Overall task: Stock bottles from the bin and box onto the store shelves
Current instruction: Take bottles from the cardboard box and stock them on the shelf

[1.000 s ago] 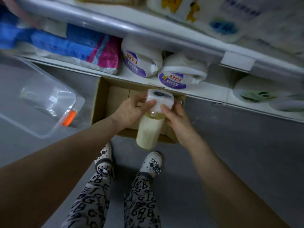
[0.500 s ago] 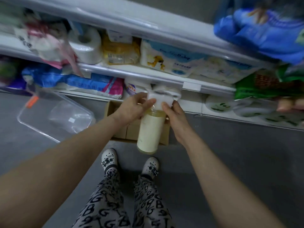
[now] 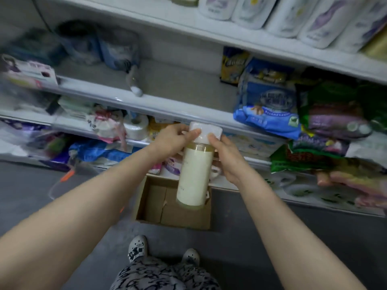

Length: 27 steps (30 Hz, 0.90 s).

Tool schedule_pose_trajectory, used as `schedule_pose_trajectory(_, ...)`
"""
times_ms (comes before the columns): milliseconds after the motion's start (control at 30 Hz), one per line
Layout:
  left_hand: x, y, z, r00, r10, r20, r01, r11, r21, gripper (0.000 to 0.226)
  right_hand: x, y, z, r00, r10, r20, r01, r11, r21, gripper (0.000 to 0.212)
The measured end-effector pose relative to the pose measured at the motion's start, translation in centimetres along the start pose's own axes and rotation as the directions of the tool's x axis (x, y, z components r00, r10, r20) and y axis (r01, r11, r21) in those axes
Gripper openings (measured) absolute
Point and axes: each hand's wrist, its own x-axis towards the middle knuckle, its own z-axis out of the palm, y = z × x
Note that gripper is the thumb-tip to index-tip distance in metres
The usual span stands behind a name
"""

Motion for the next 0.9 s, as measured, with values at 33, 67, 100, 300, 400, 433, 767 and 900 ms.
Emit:
schedule_pose_trajectory(33, -0.4, 1.1, -0.3, 1.0, 0.0, -0.016, 0.0, 1.0, 0.01, 0.058, -0.4, -1.1, 0.0, 1.0, -0.005, 0.005, 0.005, 1.0, -0.006, 0.036)
schedule_pose_trajectory(67, -0.7, 2.0, -0.5, 0.999, 0.006, -0.034, -0.006, 1.0, 0.012, 0.06, -0.6, -2.1, 0.0, 1.0, -0.013, 0.007, 0.013, 1.0, -0.017, 0.034)
schedule_pose_trajectory(100, -0.8, 2.9, -0.7, 0.999, 0.011, -0.046, -0.011, 1.0, 0.007, 0.057, -0.8, -3.2, 0.0, 1.0, -0.026, 0.008, 0.026, 0.999, -0.031, 0.034)
schedule_pose_trajectory(300, -2.3, 7.9, -2.0, 0.98, 0.106, -0.167, -0.1, 0.994, 0.04, 0.07, -2.1, -8.7, -0.3, 0.991, -0.115, 0.062, 0.119, 0.991, -0.064, 0.031)
schedule_pose_trajectory(400, -2.9, 9.7, -3.1, 0.973, 0.147, -0.181, -0.143, 0.989, 0.033, 0.077, -2.1, -11.0, -0.2, 0.981, -0.175, 0.08, 0.183, 0.977, -0.11, 0.035)
schedule_pose_trajectory(433, -3.1, 10.5, -3.5, 0.969, 0.15, -0.195, -0.146, 0.989, 0.033, 0.077, -2.3, -12.0, -0.1, 0.978, -0.187, 0.09, 0.197, 0.973, -0.117, 0.035)
schedule_pose_trajectory(767, -2.1, 15.8, -9.9, 0.927, 0.279, -0.251, -0.264, 0.96, 0.091, 0.066, -1.4, -19.3, 3.6, 0.942, -0.315, 0.121, 0.326, 0.941, -0.093, 0.038)
schedule_pose_trajectory(900, -1.2, 18.4, -13.8, 0.915, 0.313, -0.256, -0.314, 0.949, 0.037, 0.047, -0.1, -22.8, 6.3, 0.925, -0.372, 0.081, 0.377, 0.923, -0.069, 0.035)
